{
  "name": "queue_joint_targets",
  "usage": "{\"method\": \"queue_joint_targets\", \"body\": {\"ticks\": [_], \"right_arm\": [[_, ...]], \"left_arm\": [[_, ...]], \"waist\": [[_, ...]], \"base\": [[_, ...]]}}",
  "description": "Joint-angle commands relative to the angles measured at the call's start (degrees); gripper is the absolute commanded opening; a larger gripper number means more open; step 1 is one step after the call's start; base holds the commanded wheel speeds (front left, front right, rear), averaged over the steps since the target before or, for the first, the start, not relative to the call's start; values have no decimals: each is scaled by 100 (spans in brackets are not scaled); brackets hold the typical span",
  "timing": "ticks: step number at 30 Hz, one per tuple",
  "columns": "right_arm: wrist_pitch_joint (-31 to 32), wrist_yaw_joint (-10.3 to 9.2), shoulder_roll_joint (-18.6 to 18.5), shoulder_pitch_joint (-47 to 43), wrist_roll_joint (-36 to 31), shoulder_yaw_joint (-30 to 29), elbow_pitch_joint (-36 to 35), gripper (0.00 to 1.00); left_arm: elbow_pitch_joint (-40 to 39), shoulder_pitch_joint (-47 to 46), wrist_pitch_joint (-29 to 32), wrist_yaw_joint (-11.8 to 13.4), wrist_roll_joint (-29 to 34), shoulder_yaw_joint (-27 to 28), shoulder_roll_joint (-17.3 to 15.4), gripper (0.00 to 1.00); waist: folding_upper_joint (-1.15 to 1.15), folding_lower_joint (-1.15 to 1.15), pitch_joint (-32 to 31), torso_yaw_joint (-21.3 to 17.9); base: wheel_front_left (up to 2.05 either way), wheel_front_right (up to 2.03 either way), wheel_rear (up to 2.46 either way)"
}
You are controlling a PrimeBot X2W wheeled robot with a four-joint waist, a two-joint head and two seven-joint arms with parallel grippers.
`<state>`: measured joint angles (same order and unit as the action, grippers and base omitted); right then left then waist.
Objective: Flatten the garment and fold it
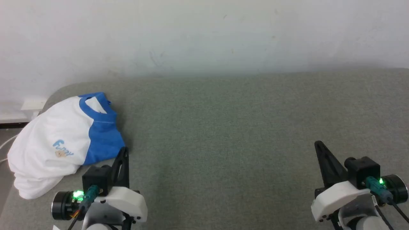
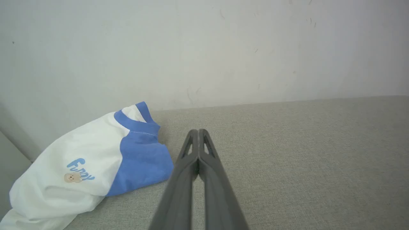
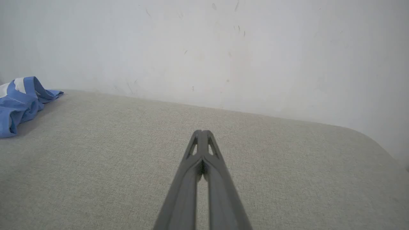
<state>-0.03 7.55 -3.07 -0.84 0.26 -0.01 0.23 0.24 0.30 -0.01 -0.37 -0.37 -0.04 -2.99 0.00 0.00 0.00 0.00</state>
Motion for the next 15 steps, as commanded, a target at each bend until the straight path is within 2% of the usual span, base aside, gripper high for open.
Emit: {"method": "queue_joint_targets", "body": {"ticks": [1,15], "right_arm": [[3,-6,19,84,-26,1,-23,0],[3,-6,19,84,-26,1,-23,0]], "left_arm": [[-24,-30,1,37,37,4,12,0],[-24,-30,1,37,37,4,12,0]], "waist": [[0,0,0,0],[0,0,0,0]], "base": [[0,0,0],[0,0,0]]}}
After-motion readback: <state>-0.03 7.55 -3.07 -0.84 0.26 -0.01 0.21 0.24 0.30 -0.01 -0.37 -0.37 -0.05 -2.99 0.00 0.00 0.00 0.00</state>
